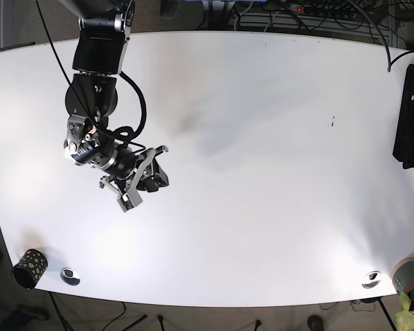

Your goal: Fold the T-shirt properly

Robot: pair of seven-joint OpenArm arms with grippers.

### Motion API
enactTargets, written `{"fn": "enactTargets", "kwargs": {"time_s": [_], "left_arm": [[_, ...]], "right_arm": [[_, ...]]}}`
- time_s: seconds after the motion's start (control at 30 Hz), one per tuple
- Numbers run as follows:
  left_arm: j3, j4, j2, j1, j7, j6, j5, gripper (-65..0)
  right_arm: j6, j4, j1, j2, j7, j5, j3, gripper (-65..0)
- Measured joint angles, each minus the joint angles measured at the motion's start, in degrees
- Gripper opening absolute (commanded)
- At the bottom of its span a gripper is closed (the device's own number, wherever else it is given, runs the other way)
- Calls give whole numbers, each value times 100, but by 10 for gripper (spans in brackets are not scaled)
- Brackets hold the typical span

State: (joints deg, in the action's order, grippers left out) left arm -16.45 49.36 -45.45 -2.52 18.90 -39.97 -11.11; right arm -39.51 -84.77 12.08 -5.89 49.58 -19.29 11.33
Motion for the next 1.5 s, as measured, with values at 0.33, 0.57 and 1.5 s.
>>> {"fn": "enactTargets", "kwargs": {"time_s": [0.33,0.57,1.5], "left_arm": [[-669,1792,533,-120,-127,55,-70,-206],[-601,2826,1779,-166,-319,960,699,-204],[-63,5362,5274,-3126,-1768,1939,1687,-204]], "right_arm": [[37,-22,-358,-584,-1325,197,-245,-498],[31,0,-820,-584,-3195,1823,-389,-498],[1600,-1180,-4446,-964,-5589,1408,289,-498]]}}
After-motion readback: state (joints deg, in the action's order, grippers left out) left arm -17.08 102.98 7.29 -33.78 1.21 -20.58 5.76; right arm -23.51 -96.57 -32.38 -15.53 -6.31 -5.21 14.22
